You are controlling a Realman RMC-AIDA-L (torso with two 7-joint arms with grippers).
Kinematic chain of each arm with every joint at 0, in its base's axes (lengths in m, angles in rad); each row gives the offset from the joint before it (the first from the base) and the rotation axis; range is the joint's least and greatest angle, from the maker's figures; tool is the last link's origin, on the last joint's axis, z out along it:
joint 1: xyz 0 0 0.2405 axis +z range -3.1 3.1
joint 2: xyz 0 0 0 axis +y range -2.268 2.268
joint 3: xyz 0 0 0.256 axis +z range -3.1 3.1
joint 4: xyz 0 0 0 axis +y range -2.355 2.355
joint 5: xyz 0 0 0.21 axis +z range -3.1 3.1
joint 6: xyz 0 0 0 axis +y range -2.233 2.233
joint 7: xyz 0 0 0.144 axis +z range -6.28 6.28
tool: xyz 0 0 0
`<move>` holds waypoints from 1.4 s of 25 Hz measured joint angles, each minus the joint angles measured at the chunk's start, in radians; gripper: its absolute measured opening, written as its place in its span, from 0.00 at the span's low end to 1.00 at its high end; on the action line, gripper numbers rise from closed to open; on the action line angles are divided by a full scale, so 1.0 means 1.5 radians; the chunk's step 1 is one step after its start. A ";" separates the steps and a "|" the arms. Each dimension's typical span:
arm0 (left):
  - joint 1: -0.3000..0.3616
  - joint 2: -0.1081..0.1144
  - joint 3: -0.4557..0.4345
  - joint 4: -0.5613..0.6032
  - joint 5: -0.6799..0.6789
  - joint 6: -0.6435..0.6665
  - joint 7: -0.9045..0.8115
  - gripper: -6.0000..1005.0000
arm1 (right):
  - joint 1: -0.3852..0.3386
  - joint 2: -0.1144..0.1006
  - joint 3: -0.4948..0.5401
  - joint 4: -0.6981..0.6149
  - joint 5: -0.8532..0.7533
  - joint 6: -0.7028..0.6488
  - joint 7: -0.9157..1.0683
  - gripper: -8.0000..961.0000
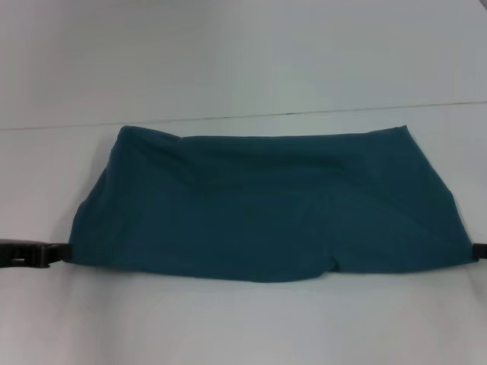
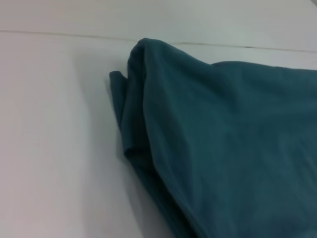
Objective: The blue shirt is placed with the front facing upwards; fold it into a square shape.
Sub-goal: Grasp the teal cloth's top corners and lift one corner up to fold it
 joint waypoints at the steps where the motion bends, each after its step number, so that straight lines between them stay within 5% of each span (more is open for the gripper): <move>1: 0.002 0.000 -0.002 0.001 0.000 0.000 0.000 0.01 | -0.001 -0.001 0.000 0.000 0.000 0.000 0.000 0.01; 26: -0.005 0.002 -0.021 -0.012 0.010 -0.027 -0.005 0.04 | -0.003 -0.013 0.020 -0.001 -0.002 0.009 -0.002 0.11; 29: -0.016 0.000 -0.019 -0.012 0.011 -0.024 -0.006 0.11 | 0.000 -0.013 0.020 -0.018 0.004 0.005 -0.003 0.12; 35: -0.044 -0.007 -0.023 -0.008 -0.018 -0.072 -0.020 0.24 | 0.000 -0.010 0.033 -0.065 0.061 -0.004 0.003 0.38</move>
